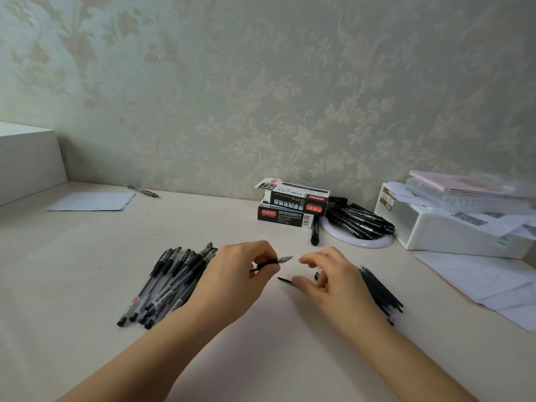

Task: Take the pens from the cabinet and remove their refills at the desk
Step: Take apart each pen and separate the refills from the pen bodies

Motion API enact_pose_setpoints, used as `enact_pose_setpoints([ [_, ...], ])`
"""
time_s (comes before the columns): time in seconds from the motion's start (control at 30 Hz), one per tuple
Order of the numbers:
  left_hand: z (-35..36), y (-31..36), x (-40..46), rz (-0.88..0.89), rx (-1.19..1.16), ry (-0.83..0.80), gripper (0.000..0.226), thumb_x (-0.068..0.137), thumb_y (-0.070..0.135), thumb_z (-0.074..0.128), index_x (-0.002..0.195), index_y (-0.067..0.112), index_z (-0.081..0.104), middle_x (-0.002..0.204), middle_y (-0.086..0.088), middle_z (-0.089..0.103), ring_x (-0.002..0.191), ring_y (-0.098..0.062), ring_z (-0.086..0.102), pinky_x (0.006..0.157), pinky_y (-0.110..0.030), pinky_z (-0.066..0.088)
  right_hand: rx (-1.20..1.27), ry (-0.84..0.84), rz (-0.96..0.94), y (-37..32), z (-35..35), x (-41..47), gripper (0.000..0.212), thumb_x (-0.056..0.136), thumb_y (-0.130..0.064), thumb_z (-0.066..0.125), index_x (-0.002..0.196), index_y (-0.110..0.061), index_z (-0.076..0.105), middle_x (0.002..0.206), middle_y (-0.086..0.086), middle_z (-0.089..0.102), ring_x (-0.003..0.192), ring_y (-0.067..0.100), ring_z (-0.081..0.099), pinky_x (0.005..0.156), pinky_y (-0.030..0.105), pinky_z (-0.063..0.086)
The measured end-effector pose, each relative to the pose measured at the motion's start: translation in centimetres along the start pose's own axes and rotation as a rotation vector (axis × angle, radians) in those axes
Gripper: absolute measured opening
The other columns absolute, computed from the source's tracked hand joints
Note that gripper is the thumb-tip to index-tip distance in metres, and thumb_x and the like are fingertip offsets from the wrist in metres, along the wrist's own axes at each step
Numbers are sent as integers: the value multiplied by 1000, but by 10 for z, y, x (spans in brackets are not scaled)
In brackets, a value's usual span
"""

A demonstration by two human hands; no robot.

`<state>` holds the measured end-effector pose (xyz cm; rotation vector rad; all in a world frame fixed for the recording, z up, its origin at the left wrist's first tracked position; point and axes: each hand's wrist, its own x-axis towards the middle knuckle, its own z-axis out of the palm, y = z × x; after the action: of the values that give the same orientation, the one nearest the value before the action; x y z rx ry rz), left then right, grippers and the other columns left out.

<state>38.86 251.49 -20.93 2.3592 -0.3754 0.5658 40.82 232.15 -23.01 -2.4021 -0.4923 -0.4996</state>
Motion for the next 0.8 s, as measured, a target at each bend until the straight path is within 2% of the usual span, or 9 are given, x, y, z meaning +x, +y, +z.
enact_pose_setpoints([
  [0.07,1,-1,0,-24,0,-7,4,87,33,65,85,31,66,75,21,65,71,4,55,58,-10,37,-28,-65,-11,1,3,-1,35,85,-36,73,118,-26,66,101,-14,50,68,-1,50,67,6,37],
  [0.13,2,-2,0,-34,2,-19,4,87,33,66,84,32,65,75,21,65,69,3,55,58,-11,37,-32,-105,-30,1,5,-2,36,85,-34,74,119,-24,66,98,-14,49,67,-4,48,68,4,36],
  [0.3,3,-3,-2,-23,11,-60,4,86,31,66,82,31,65,74,21,65,65,4,54,56,-11,35,-56,-117,-52,0,4,-1,13,90,-21,68,103,-20,72,88,-12,51,70,-3,48,71,6,35],
  [0.4,5,-5,-2,-18,9,-86,3,86,31,66,83,30,65,75,21,65,63,5,54,55,-11,35,-64,-125,-55,-1,4,0,9,90,-19,68,98,-18,72,86,-11,51,72,-2,47,70,6,35],
  [0.53,5,-6,-3,-19,22,-105,3,86,31,65,83,30,65,76,20,66,61,5,53,54,-11,33,-78,-120,-55,-2,3,-2,3,90,-19,67,93,-19,66,89,-11,53,75,0,47,72,13,38],
  [0.63,4,-7,-2,-28,21,-114,3,86,31,65,82,31,65,77,20,66,62,7,53,55,-11,36,-23,-82,-17,-4,0,-2,4,92,-17,64,92,-20,62,90,-12,58,74,0,49,69,10,38],
  [0.8,1,-11,0,-57,55,-128,3,87,33,64,85,33,67,78,18,66,64,4,54,58,-12,37,173,-49,36,-7,-6,1,11,91,-12,65,94,-22,69,93,-10,64,81,3,56,70,10,42],
])
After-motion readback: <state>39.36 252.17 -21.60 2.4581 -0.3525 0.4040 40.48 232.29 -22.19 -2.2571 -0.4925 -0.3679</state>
